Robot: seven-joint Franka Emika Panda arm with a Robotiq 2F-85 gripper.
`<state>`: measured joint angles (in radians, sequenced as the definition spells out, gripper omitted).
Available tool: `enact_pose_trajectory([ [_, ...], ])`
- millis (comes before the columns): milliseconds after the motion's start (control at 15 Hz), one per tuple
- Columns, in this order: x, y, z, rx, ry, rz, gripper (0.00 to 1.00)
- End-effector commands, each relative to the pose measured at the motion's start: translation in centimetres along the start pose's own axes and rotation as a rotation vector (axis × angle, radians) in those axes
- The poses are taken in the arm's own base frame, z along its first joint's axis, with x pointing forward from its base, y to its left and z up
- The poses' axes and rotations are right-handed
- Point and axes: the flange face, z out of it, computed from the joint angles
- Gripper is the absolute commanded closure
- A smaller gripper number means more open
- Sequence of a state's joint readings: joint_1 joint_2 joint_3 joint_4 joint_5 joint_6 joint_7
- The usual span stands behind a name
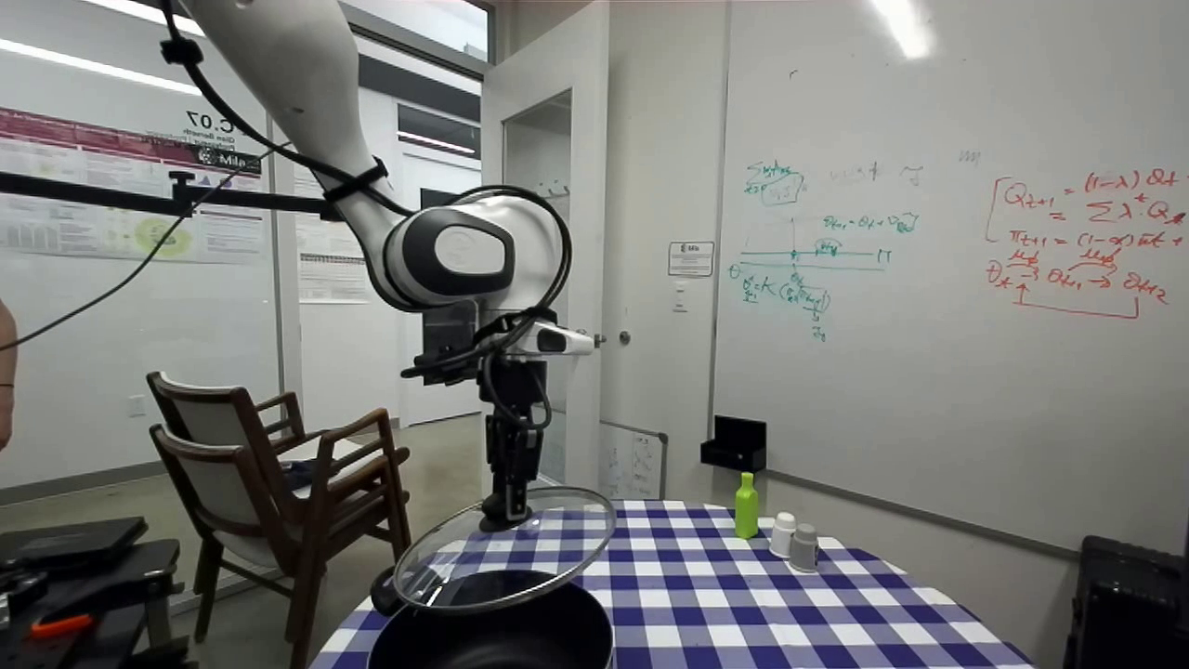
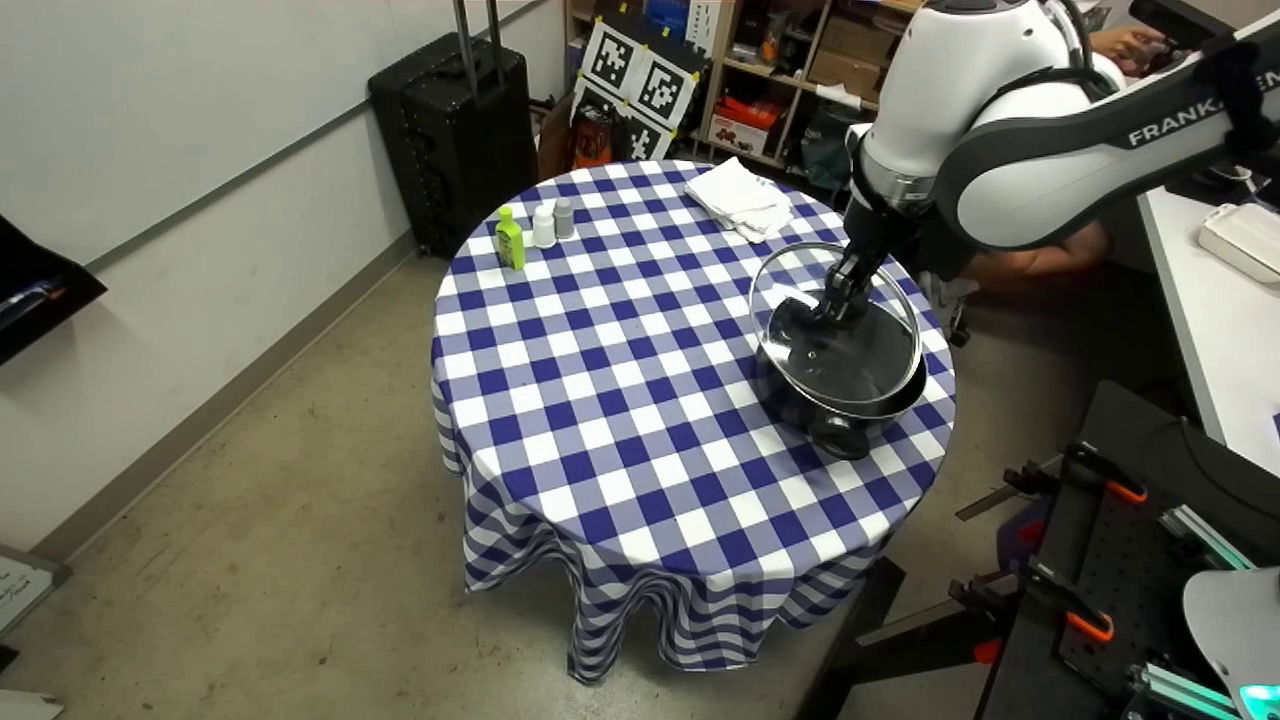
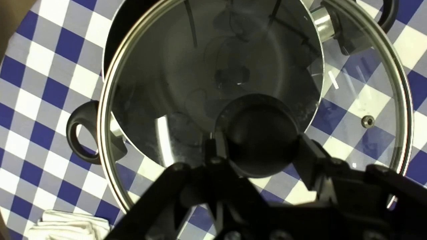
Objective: Cover the pot
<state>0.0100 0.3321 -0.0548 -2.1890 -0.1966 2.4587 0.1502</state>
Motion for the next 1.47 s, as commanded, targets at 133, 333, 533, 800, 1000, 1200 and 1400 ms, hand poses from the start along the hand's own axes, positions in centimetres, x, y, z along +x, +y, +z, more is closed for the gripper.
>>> enact_pose_trajectory([
  [133,0.0,1.6,-0.5,-0.041,0.023,0.03,0.75],
  [333,-0.4,2.8,0.2,-0.046,0.011,0.05,0.75],
  [533,-0.9,3.5,1.2,-0.043,-0.011,0.065,0.75],
  [800,-1.9,4.1,2.8,-0.04,-0.042,0.085,0.75],
  [1000,-2.4,4.2,3.8,-0.035,-0.056,0.098,0.75],
  [1200,-2.4,3.5,4.9,-0.022,-0.053,0.097,0.75],
  [1400,-1.9,2.9,5.7,-0.013,-0.047,0.092,0.75],
])
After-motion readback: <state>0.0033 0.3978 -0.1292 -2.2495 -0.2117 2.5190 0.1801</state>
